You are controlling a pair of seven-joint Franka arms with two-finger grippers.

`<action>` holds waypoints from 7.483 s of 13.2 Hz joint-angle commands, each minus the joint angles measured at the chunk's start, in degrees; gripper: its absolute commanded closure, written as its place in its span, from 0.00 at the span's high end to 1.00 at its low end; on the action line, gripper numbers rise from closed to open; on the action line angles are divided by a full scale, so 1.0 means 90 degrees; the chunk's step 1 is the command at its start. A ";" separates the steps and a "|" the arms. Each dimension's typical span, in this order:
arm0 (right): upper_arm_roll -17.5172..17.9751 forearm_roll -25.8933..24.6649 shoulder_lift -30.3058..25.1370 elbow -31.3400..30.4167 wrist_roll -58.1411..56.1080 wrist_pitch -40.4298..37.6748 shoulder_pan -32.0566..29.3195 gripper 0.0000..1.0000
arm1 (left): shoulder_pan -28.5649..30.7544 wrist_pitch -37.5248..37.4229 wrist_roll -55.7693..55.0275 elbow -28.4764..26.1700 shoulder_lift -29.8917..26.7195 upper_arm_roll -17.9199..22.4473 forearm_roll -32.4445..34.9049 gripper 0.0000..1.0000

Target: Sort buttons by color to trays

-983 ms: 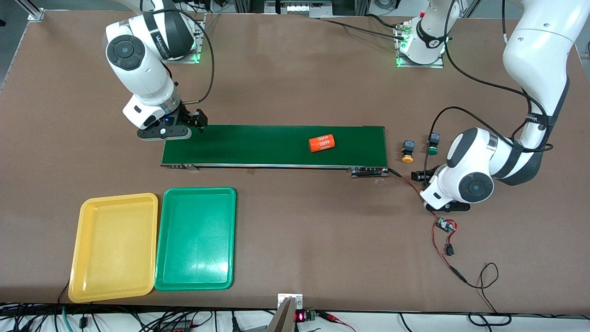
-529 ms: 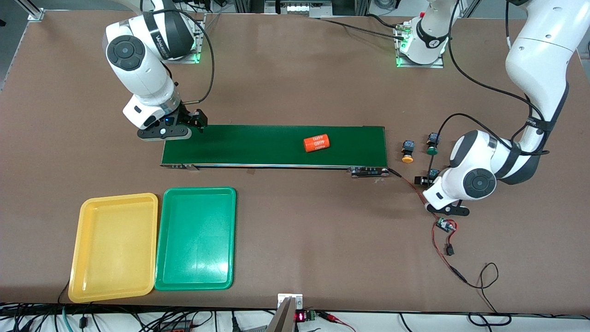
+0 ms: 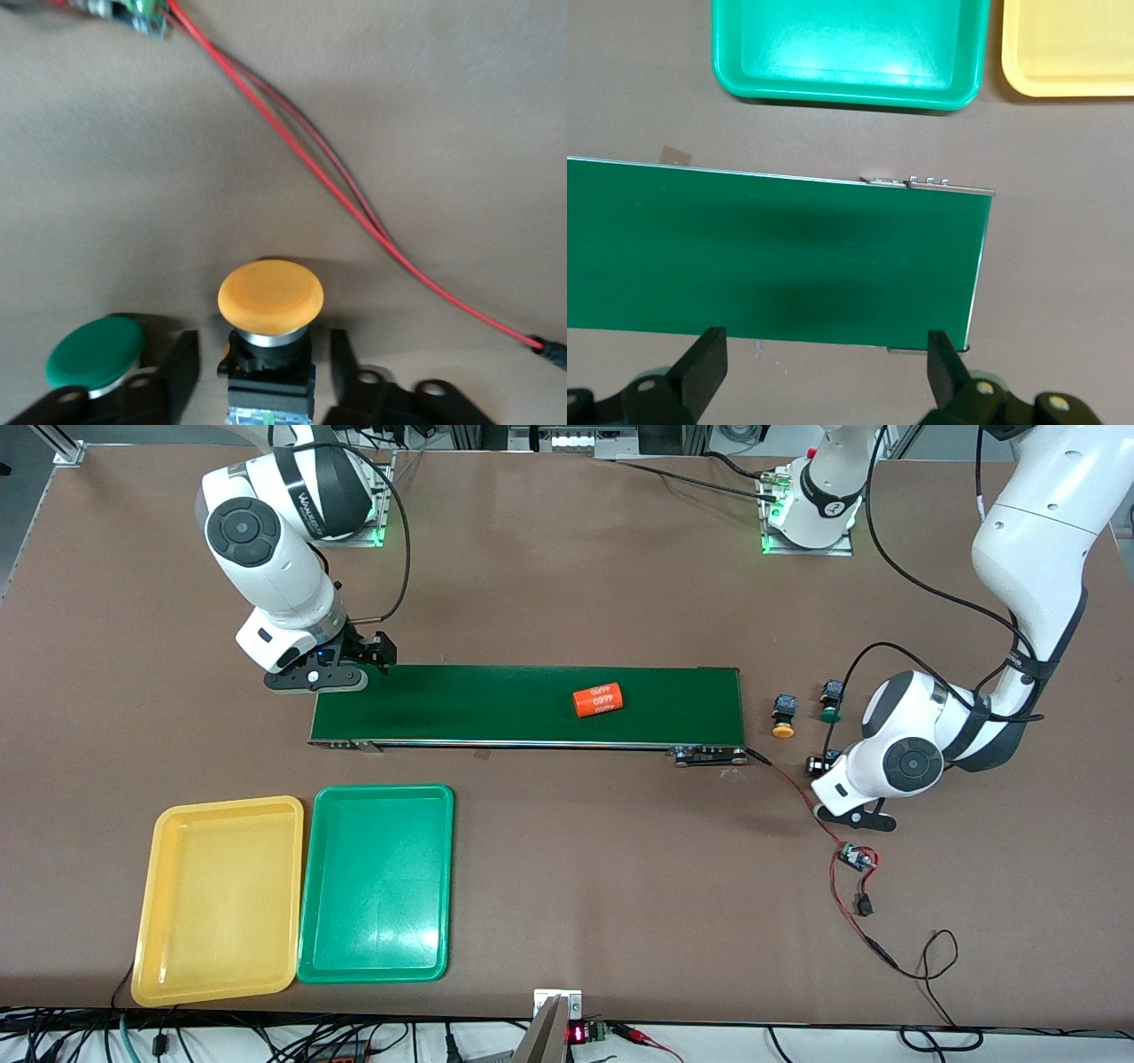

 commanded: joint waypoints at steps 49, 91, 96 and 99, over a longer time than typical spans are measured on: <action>0.0017 0.0568 0.0571 0.0123 0.1415 0.0736 0.0833 1.00 | 0.0323 -0.1005 -0.1183 -0.1056 -0.0324 -0.1323 -0.0270 0.89; 0.0007 0.0471 0.1754 0.1051 0.2842 0.1440 0.1702 1.00 | 0.0914 -0.3086 -0.0454 0.1239 -0.0109 -0.1147 0.0512 1.00; -0.0003 0.0402 0.1988 0.1080 0.3026 0.1440 0.1927 1.00 | 0.2400 -0.1087 0.0124 -0.0476 -0.0654 -0.1245 0.0590 1.00; 0.0007 0.0276 0.2144 0.1226 0.3213 0.1450 0.2006 1.00 | 0.2977 -0.0430 0.0174 -0.1318 -0.0948 -0.1254 0.0590 1.00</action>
